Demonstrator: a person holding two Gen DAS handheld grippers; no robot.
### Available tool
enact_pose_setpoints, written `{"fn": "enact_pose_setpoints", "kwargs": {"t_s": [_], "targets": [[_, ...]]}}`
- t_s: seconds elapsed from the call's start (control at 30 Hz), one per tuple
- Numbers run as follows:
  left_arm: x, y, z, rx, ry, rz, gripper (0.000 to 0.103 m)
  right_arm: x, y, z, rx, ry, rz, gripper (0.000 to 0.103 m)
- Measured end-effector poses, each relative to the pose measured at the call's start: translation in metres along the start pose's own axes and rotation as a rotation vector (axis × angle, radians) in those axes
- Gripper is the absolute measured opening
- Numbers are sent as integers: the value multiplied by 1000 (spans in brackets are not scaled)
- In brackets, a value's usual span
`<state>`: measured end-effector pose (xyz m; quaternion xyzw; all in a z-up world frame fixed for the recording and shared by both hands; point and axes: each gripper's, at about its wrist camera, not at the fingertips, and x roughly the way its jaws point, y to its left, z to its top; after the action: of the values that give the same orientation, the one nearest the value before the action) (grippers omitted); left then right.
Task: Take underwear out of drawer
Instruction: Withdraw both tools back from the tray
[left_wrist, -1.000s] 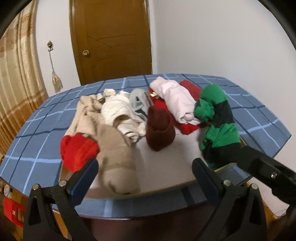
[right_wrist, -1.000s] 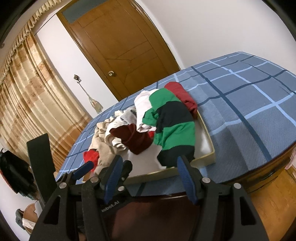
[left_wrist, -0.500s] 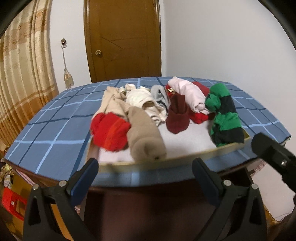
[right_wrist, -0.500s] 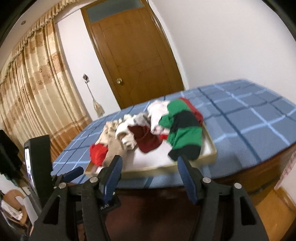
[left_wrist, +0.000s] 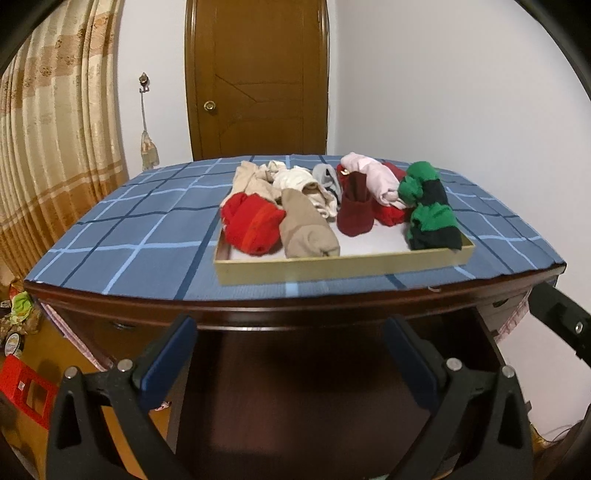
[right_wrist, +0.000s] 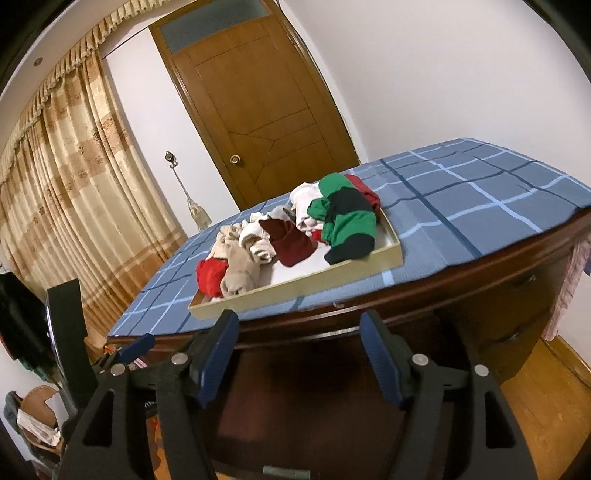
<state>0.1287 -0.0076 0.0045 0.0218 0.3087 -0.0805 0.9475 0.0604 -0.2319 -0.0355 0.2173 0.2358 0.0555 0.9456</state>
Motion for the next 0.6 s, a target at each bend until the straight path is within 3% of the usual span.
{"fn": "enact_pose_setpoints", "kwargs": {"t_s": [0.6], "targets": [[-69,-1,-44,-20,-74,19,102,-70,22,-33,-56,-94,49,71]]}}
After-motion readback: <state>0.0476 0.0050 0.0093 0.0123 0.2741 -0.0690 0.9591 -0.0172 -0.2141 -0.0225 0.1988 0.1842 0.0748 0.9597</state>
